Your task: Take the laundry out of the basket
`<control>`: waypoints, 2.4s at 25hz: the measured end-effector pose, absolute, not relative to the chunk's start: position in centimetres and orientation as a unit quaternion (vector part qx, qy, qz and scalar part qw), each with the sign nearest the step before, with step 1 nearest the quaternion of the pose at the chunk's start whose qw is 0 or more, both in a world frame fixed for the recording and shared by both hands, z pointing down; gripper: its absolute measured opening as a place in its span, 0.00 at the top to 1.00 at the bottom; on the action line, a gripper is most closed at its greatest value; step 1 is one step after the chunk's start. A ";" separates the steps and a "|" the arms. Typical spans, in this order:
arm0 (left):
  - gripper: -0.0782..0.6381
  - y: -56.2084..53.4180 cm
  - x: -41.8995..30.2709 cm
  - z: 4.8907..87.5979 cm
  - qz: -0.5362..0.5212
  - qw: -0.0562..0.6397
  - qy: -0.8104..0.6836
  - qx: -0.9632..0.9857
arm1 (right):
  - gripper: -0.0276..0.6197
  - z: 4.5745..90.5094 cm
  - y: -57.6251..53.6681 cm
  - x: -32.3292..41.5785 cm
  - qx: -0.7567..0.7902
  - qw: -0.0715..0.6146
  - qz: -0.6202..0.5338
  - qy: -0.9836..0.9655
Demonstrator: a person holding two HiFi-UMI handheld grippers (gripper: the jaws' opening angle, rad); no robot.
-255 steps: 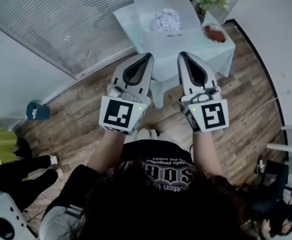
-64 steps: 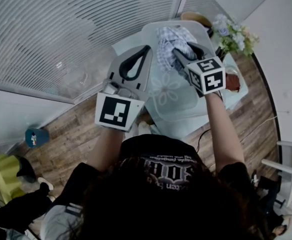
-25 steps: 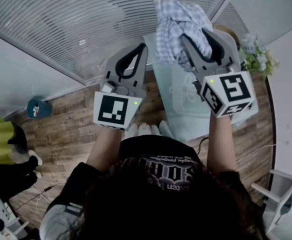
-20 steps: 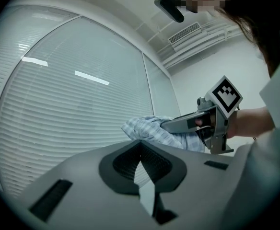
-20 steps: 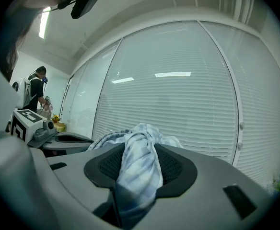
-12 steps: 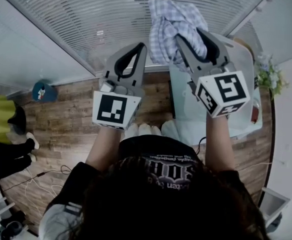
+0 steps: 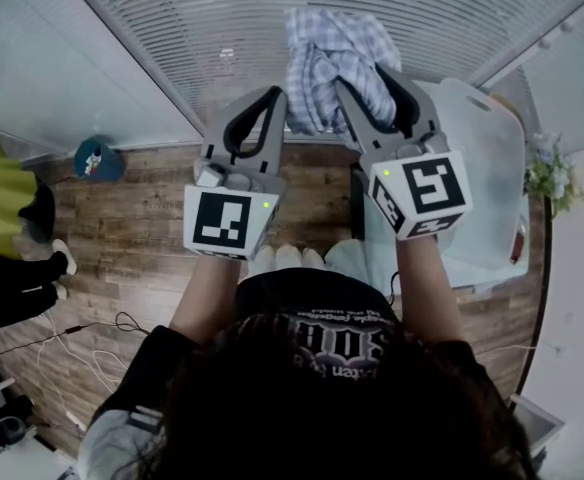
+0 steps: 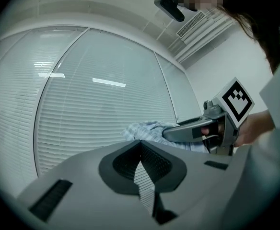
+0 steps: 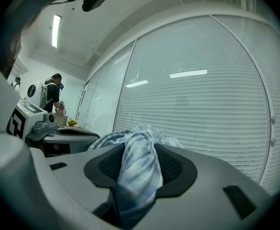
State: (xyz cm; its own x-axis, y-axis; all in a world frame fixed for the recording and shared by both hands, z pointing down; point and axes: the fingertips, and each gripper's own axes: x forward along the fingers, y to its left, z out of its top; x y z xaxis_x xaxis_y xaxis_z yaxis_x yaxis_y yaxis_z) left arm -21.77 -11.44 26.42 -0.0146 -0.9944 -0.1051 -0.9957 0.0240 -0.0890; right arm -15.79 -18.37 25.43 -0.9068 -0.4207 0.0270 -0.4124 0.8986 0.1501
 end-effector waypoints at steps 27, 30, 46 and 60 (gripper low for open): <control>0.89 -4.5 -26.4 31.4 -0.032 0.052 0.774 -0.630 | 0.67 33.2 -12.5 -19.2 0.153 0.044 -0.030 -0.987; 0.89 -4.6 -26.4 32.0 -0.038 0.047 0.771 -0.633 | 0.67 34.1 -11.8 -19.4 0.145 0.050 -0.025 -0.988; 0.89 -3.2 -26.8 34.2 -0.038 0.033 0.770 -0.635 | 0.67 36.4 -9.8 -19.0 0.145 0.065 -0.018 -0.987; 0.89 -4.7 -26.6 33.6 -0.040 0.034 0.768 -0.638 | 0.67 37.1 -9.6 -18.9 0.107 0.081 -0.005 -0.991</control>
State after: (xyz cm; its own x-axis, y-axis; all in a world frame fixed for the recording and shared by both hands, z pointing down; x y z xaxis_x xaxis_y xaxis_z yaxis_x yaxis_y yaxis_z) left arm -26.64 -4.68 33.60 -0.1824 -0.9832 -0.0015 -0.9778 0.1816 -0.1045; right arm -18.88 -9.56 37.15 -0.9641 -0.2127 0.1590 -0.2110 0.9771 0.0276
